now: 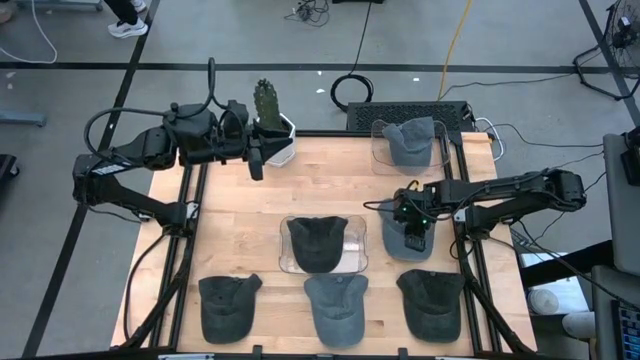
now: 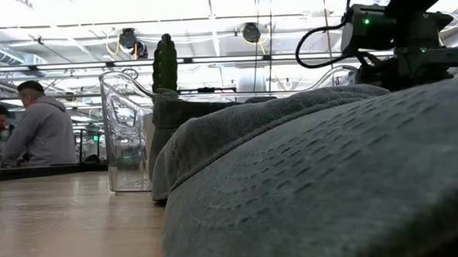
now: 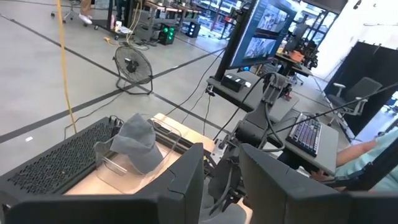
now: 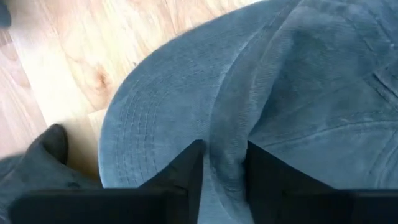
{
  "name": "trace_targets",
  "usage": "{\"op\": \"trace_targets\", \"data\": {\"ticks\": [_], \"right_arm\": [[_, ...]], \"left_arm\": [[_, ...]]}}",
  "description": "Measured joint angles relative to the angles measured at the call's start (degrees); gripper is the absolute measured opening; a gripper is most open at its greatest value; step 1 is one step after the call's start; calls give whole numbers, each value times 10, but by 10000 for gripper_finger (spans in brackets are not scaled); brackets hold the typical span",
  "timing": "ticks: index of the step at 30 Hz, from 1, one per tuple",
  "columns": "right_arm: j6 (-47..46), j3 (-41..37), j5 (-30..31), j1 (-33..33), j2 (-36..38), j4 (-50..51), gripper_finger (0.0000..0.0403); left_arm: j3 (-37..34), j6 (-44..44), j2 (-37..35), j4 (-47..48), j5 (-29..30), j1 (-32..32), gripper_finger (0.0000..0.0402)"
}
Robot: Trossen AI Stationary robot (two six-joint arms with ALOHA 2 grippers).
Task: Pick & Place hat
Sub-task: Put the right gray cap into the top transparent bin
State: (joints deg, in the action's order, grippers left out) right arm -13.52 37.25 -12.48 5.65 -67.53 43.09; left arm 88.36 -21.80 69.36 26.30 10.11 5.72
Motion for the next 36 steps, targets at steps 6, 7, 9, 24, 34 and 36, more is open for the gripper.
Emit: {"op": "trace_targets", "data": {"ticks": [6,7,9,24,34,36], "right_arm": [[-13,-1,4,0,0,-11,12],[-20,-1,4,0,0,-15,8],[-35,5,5,0,-1,-13,8],[40,264,218,-10,20,216,1],[290,326,452,74,20,147,0],[347,306,439,120,18,111,0]], "left_arm": [[0,-6,0,0,0,0,113],[0,-6,0,0,0,0,113],[0,-9,0,0,0,0,113],[0,-6,0,33,-12,-4,113],[0,10,0,35,-12,-4,113],[0,11,0,35,-12,-4,113]]}}
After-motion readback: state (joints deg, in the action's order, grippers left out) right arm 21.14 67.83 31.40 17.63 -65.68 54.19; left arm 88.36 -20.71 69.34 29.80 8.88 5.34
